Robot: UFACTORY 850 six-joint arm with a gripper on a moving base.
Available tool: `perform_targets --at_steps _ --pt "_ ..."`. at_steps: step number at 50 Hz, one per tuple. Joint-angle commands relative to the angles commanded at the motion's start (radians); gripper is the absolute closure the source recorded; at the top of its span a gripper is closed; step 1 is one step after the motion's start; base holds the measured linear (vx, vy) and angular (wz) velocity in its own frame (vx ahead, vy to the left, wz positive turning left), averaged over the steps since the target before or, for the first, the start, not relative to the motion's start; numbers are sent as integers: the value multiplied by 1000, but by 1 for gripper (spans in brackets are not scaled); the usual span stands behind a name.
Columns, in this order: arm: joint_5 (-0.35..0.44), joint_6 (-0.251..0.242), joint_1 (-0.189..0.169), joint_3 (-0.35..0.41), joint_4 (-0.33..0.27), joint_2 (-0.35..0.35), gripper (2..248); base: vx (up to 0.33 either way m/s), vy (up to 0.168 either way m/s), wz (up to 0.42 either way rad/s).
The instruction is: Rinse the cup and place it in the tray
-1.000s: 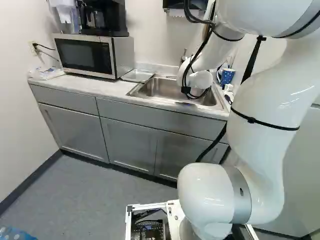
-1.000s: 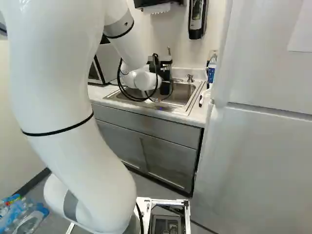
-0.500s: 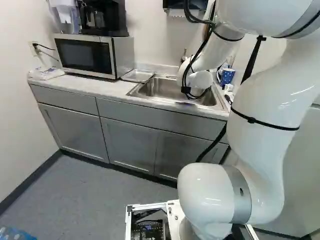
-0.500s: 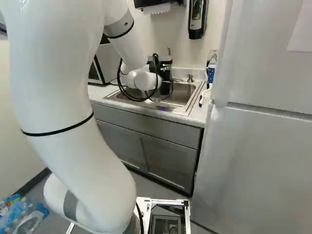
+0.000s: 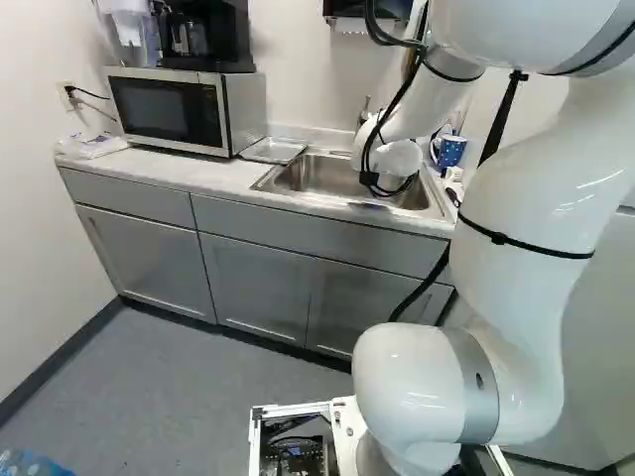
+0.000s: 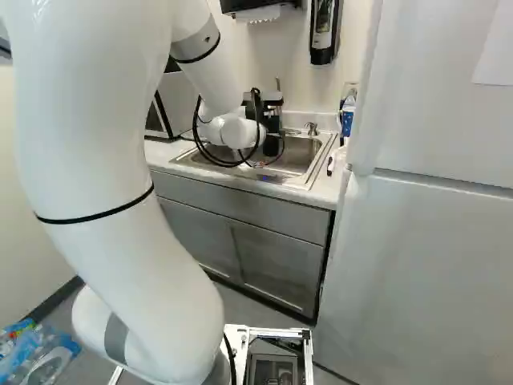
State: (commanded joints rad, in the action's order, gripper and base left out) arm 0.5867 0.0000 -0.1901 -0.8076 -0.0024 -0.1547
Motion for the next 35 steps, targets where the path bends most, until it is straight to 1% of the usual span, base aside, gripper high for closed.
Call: perform_targets --at_steps 35 --pt "0 0 0 0 0 0 124 0 0 0"
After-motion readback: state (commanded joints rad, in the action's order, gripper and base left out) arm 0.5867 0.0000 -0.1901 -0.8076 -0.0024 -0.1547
